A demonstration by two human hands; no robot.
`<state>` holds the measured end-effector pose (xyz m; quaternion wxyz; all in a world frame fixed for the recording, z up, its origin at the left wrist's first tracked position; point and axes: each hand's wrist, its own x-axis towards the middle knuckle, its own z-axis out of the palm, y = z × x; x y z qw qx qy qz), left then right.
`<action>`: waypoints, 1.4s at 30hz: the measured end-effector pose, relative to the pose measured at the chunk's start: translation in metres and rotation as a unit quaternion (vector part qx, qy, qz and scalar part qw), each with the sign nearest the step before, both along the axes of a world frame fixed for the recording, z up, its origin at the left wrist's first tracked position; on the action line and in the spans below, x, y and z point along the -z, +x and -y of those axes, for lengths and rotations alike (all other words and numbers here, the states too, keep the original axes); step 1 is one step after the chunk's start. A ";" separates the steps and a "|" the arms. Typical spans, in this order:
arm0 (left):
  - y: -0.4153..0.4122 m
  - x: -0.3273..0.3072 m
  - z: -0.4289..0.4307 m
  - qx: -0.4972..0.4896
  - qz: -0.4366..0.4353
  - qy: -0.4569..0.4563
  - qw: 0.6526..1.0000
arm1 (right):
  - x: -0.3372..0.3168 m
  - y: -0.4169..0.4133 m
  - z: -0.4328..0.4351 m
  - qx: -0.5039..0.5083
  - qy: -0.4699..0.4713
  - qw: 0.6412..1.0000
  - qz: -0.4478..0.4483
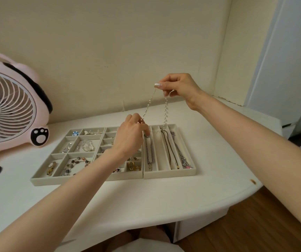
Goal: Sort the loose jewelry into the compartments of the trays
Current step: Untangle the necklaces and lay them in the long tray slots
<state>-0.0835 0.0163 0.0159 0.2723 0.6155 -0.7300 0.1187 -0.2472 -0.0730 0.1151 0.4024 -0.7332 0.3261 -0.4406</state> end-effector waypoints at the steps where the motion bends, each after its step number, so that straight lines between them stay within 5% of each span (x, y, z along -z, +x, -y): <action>1: 0.001 0.000 0.000 0.001 -0.001 0.000 1.000 | 0.000 0.001 0.000 -0.001 -0.001 1.000 -0.002; 16: 0.002 0.006 -0.006 0.013 0.044 0.030 0.998 | -0.007 0.006 -0.002 0.017 0.010 1.000 0.012; 25: 0.004 0.017 -0.019 0.075 0.083 -0.069 0.991 | -0.005 0.001 0.009 0.053 0.009 0.999 0.011; 35: 0.002 0.006 -0.042 0.227 0.261 -0.209 0.915 | 0.036 0.005 0.026 0.103 0.032 0.992 -0.068; 42: -0.010 0.004 -0.052 0.265 0.273 -0.201 0.903 | 0.063 0.015 0.027 0.063 0.068 0.989 -0.118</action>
